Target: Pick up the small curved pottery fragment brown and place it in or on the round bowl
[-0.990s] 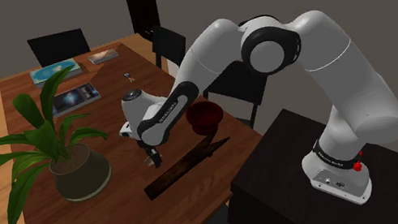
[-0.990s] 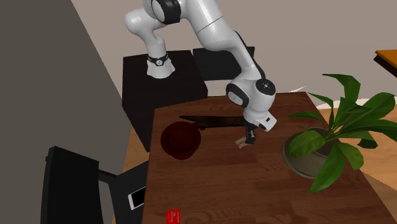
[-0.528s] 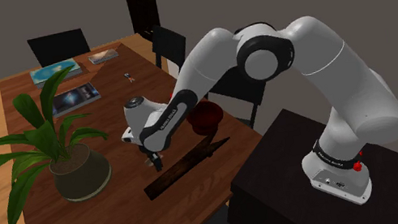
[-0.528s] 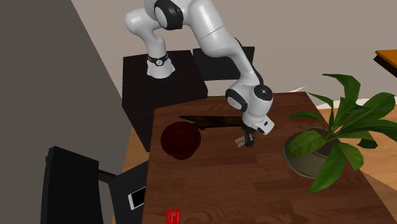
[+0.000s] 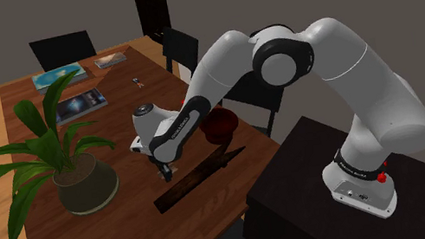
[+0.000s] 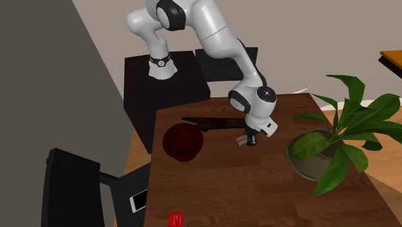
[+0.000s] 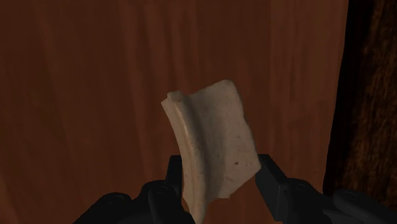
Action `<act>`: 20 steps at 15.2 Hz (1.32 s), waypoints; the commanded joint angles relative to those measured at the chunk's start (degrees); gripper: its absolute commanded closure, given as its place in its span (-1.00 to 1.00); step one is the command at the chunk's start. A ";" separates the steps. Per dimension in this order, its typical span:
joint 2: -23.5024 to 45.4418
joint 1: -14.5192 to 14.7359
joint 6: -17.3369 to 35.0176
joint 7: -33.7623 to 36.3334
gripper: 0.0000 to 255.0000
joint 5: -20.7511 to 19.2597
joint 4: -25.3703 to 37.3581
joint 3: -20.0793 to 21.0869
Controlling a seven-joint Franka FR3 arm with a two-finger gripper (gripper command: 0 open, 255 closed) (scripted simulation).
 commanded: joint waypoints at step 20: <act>-8.13 -0.79 -5.09 -0.08 1.00 0.79 -3.05 0.95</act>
